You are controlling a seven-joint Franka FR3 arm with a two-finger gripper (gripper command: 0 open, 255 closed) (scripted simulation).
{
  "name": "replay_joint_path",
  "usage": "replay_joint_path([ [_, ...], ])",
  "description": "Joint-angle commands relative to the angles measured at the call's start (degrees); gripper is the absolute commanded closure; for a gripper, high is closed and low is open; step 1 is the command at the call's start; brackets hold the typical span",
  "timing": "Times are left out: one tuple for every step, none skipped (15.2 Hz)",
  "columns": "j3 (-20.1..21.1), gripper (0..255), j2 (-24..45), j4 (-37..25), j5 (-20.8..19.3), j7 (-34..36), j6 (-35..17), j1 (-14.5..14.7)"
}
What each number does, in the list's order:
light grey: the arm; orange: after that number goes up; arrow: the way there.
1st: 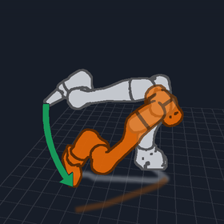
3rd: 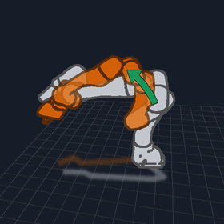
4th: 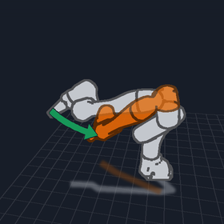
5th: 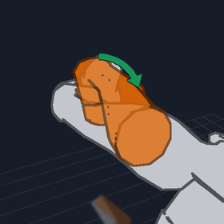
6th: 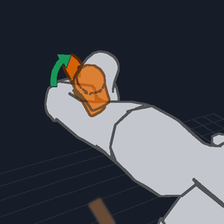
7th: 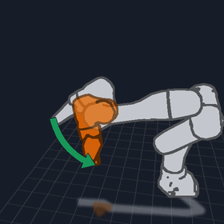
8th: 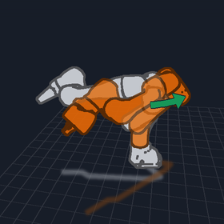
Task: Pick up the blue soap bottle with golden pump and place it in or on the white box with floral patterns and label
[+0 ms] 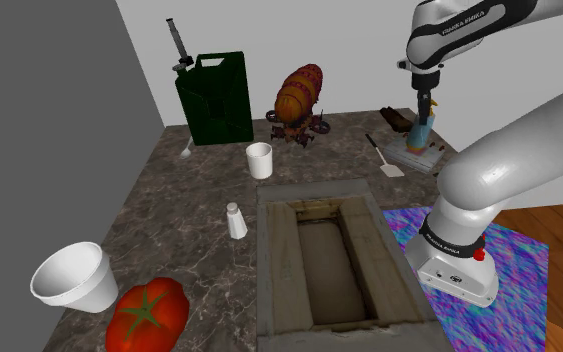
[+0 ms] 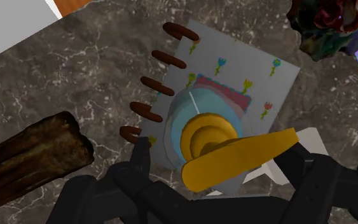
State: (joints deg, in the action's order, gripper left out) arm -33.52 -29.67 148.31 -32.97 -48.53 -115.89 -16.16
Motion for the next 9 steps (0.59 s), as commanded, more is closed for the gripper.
replay_joint_path([
  [0.00,0,0.00,0.00,0.00,0.00,0.00,0.00],
  [0.00,0,0.00,0.00,0.00,0.00,0.00,0.00],
  [0.91,0,-0.88,-1.21,0.68,-0.11,2.17,0.24],
  [1.80,0,-1.64,-2.49,1.36,-0.22,4.29,0.48],
  [2.65,0,-2.26,-3.85,2.03,-0.34,6.35,0.74],
  [3.30,0,-2.67,-4.96,2.55,-0.43,7.94,0.96],
  [3.32,0,-2.67,-4.96,2.56,-0.44,7.94,0.94],
  [3.32,0,-2.68,-4.96,2.56,-0.44,7.94,0.94],
  [3.32,0,-2.67,-4.96,2.56,-0.44,7.94,0.94],
])
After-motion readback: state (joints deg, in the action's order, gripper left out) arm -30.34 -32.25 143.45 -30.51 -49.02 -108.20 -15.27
